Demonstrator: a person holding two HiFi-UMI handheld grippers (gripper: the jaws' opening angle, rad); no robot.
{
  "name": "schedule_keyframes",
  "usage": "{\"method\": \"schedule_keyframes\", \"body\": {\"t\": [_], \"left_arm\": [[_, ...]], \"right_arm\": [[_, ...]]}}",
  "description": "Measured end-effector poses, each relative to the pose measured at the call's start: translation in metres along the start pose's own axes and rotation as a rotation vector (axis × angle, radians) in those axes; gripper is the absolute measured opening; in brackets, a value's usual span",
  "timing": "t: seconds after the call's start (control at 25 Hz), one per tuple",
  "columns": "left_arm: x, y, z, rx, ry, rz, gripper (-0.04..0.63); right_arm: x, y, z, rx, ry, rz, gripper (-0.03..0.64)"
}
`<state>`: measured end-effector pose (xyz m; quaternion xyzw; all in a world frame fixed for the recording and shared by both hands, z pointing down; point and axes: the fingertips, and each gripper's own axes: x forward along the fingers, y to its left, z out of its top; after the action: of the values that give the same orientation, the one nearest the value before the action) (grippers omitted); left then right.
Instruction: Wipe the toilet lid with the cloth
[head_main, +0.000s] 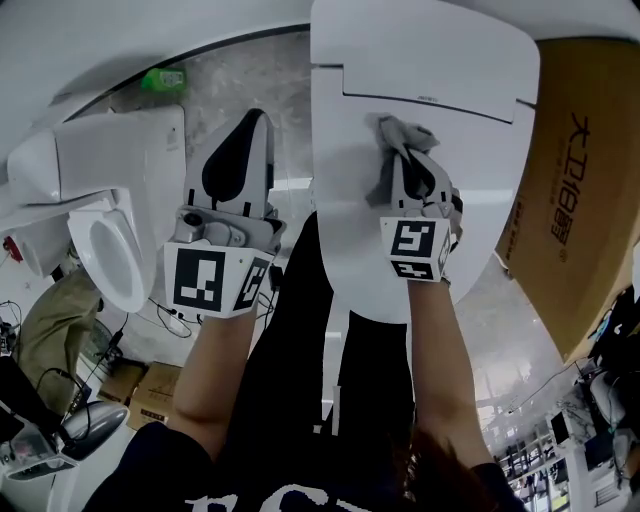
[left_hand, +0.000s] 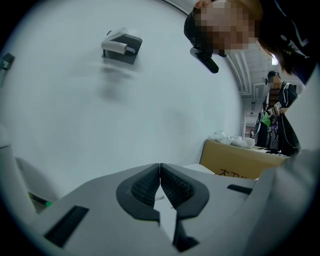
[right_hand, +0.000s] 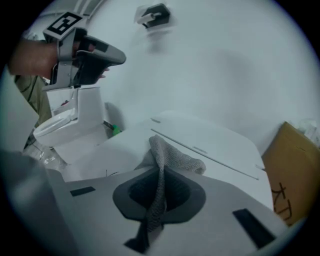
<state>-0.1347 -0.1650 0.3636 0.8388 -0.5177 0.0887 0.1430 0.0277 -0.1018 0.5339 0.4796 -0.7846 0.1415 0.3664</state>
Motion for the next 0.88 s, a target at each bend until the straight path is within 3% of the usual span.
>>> {"method": "schedule_keyframes", "body": {"t": [0.28,0.56,0.68,0.88], "left_arm": [[-0.004,0.002,-0.002,-0.004,0.004,0.013,0.021],[-0.002,-0.001,-0.005,-0.004,0.009,0.007,0.021],[0.000,-0.006,-0.005,0.000,0.009,-0.002,0.021],[0.004,-0.010,-0.004,-0.002,0.007,-0.014,0.021]], "right_arm": [[0.015,0.092,0.034,-0.130,-0.016,0.202,0.025],[0.007,0.119,0.029,-0.237,-0.020,0.329,0.025],[0.000,0.096,0.016,-0.211,-0.017,0.306,0.026],[-0.021,0.018,-0.025,-0.092,0.032,0.153,0.026]]}}
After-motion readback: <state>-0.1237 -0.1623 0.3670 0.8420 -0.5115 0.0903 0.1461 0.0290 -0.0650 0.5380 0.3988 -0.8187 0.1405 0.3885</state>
